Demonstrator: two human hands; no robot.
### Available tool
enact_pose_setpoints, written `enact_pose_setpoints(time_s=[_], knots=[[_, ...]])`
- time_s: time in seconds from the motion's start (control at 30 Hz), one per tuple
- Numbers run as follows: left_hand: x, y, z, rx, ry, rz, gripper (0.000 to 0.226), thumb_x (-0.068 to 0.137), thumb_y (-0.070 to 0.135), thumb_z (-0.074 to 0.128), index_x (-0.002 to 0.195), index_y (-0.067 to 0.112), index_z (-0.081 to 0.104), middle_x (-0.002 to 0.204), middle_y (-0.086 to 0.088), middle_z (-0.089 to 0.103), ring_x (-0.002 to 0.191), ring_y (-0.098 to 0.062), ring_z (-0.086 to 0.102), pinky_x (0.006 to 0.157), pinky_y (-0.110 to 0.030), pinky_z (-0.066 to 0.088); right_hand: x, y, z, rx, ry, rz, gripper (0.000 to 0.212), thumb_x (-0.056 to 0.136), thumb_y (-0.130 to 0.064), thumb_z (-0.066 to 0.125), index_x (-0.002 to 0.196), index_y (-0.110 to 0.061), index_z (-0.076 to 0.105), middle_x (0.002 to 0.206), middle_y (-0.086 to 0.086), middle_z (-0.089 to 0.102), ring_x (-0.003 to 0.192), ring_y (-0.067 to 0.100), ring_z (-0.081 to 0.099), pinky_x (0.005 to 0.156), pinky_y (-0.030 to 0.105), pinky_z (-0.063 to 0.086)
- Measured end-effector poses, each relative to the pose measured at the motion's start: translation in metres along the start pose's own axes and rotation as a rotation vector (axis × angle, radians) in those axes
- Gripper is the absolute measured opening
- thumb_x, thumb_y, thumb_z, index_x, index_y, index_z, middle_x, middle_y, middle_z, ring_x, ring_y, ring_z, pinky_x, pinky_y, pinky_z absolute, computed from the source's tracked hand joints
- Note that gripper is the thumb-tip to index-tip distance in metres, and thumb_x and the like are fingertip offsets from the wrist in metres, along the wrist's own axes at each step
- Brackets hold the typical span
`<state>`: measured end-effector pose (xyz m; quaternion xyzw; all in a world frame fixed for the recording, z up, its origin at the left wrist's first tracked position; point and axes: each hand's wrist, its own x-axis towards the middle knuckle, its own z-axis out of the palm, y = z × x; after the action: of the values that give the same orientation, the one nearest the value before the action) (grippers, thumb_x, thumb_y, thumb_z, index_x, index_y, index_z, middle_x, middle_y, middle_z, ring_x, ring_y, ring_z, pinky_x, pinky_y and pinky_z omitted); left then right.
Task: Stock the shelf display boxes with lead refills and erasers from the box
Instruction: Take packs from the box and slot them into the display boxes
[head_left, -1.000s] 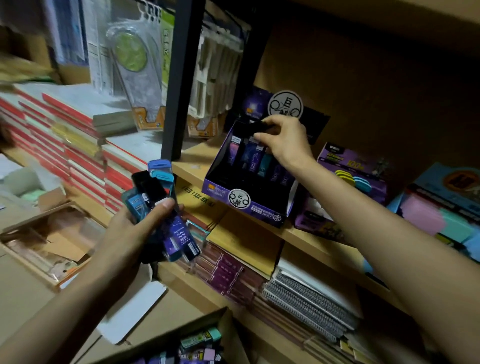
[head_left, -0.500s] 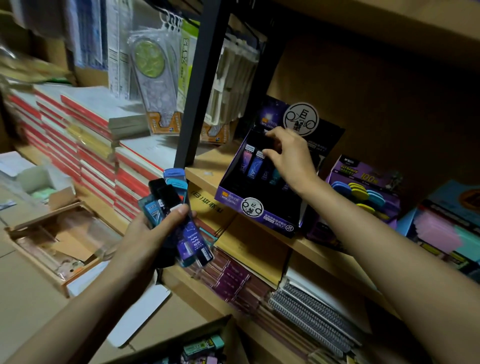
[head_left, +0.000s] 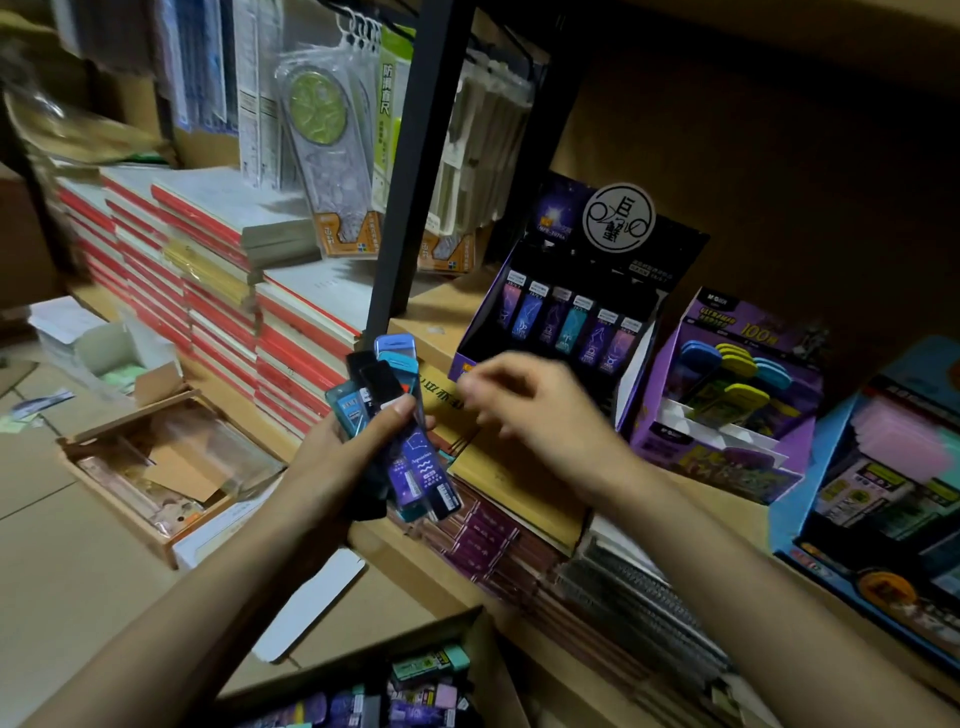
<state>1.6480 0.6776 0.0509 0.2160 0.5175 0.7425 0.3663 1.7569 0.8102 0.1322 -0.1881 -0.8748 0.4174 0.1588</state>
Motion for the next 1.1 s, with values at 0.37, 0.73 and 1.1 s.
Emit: enact_pose_setpoints(time_s=[0.37, 0.73, 1.1], knots=[[-0.010, -0.004, 0.011, 0.052, -0.074, -0.050, 0.061, 0.068, 0.054, 0.063, 0.114, 0.014, 0.059, 0.102, -0.014, 0.072, 0.087, -0.027, 0.070, 0.081, -0.041, 0.055, -0.015, 0.008, 0.031, 0.552, -0.075, 0.308, 0.010, 0.083, -0.003, 0.066, 0.088, -0.011, 0.064, 0.076, 0.000, 0.067, 0.064, 0.006, 0.066, 0.058, 0.017, 0.052], [0.001, 0.005, 0.006, -0.095, -0.014, -0.004, 0.047, 0.077, 0.035, 0.059, 0.118, 0.013, 0.058, 0.098, -0.004, 0.074, 0.082, -0.016, 0.072, 0.057, -0.025, 0.056, 0.024, 0.005, -0.066, 0.373, 0.595, 0.105, 0.011, 0.082, -0.010, 0.070, 0.087, -0.017, 0.062, 0.080, -0.003, 0.071, 0.074, 0.008, 0.069, 0.061, 0.017, 0.053], [0.005, 0.002, -0.003, -0.034, -0.042, -0.009, 0.050, 0.080, 0.038, 0.059, 0.123, 0.012, 0.055, 0.105, -0.007, 0.072, 0.089, -0.021, 0.072, 0.061, -0.026, 0.056, 0.081, 0.036, -0.068, -0.064, 0.600, 0.093, 0.017, 0.078, -0.010, 0.074, 0.093, -0.011, 0.066, 0.085, 0.002, 0.065, 0.084, 0.017, 0.062, 0.081, 0.034, 0.054]])
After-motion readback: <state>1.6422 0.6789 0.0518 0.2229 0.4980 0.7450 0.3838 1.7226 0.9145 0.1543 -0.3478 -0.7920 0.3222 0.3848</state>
